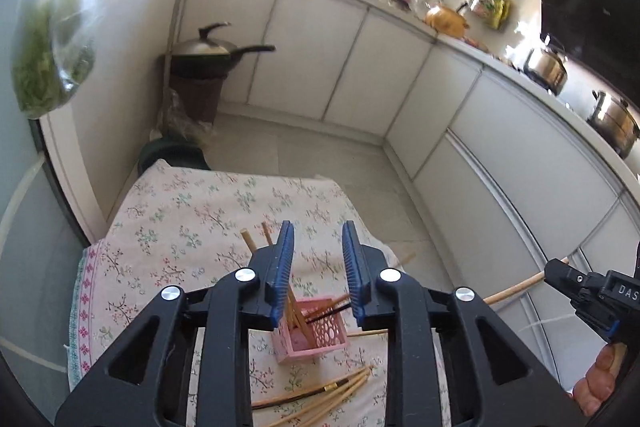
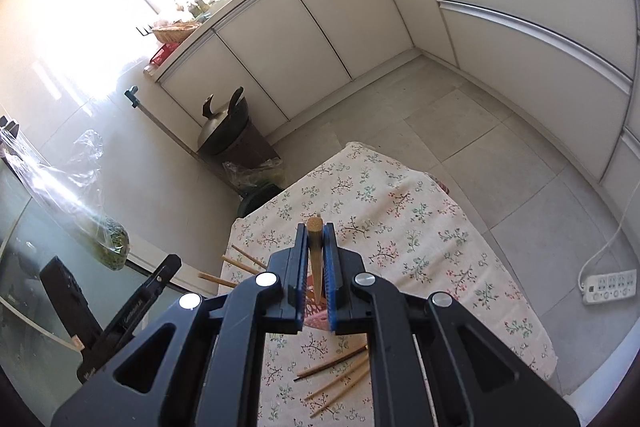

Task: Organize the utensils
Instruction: 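Lower the left tool's chopstick into the pink basket and open it while the right tool carries its chopstick over, then lower the right tool's chopstick into the pink basket and open the right tool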

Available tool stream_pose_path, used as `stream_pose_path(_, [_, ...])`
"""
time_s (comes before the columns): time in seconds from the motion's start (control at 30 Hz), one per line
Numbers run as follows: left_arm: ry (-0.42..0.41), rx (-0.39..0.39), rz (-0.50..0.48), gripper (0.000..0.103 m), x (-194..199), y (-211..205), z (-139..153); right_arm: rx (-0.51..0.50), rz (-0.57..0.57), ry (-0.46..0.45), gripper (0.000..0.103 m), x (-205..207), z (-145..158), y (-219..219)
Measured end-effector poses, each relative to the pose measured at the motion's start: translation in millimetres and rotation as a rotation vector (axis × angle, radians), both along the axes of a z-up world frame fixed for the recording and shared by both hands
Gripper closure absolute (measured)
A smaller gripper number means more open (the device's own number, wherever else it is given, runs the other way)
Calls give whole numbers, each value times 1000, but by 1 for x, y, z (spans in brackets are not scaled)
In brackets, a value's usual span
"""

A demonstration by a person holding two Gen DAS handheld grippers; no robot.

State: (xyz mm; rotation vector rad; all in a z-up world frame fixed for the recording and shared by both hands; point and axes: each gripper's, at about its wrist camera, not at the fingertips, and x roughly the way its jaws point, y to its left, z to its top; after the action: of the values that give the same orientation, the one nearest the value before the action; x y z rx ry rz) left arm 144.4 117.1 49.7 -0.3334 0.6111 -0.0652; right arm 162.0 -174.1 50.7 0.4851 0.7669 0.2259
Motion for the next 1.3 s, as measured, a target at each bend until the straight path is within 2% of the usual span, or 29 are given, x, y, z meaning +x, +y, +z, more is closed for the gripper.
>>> stream_pose_path(0.1, [-41,2,35,74,-9,6,11,-26,11,-1,95,7,3,11])
stream_pose_path(0.23, [-65,-38,70,66,-17,19,18,-39,16,9,95,15,1,20])
stream_pose_path(0.33, [-52,-64,78,65,-17,26,13,-59,17,19,95,22,-2,28])
stream_pose_path(0.5, [-14,-65,59,65,-13,23,0,-90,34,65,95,39,-19,46])
stream_pose_path(0.57, [5,-51,36,64,-9,16,-5,-103,50,97,92,53,-34,56])
stream_pose_path(0.67, [18,-13,16,64,-7,4,-12,-102,38,98,92,61,-45,61])
stream_pose_path(0.73, [8,13,0,64,-10,-5,-12,-100,37,78,92,58,-45,63])
stream_pose_path(0.93, [-22,64,-20,62,-16,-20,-10,-199,18,-36,89,31,-32,69])
stream_pose_path(1.1, [-40,95,-26,53,-24,-32,-8,-266,-10,-105,86,7,-29,68])
stream_pose_path(1.23, [-55,138,-23,52,-29,-41,-7,-301,-40,-140,74,-7,-29,66])
stream_pose_path(1.3, [-61,151,-20,47,-32,-44,-7,-327,-61,-162,71,-15,-30,65])
